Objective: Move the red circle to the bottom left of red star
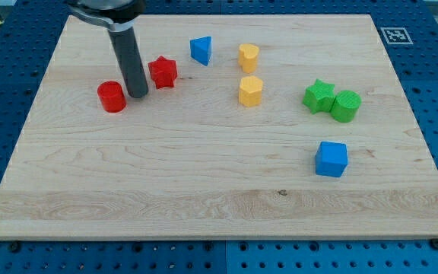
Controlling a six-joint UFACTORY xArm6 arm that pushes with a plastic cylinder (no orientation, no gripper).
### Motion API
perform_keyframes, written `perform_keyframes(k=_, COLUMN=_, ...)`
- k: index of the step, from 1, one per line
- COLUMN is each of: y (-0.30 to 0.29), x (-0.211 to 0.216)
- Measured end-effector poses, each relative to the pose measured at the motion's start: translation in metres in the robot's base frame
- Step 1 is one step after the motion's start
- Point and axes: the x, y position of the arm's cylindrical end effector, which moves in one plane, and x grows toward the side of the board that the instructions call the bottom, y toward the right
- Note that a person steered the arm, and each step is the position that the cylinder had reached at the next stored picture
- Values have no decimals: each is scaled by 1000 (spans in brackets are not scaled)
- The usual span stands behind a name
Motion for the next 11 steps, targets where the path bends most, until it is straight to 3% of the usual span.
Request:
perform_keyframes(k=2, y=40, x=-1)
perform_keyframes(k=4, y=32, x=-19)
perform_keyframes(k=6, y=22, x=-10)
perform_keyframes(k=9, y=-63, x=-10)
perform_keyframes(k=11, y=-126, x=33)
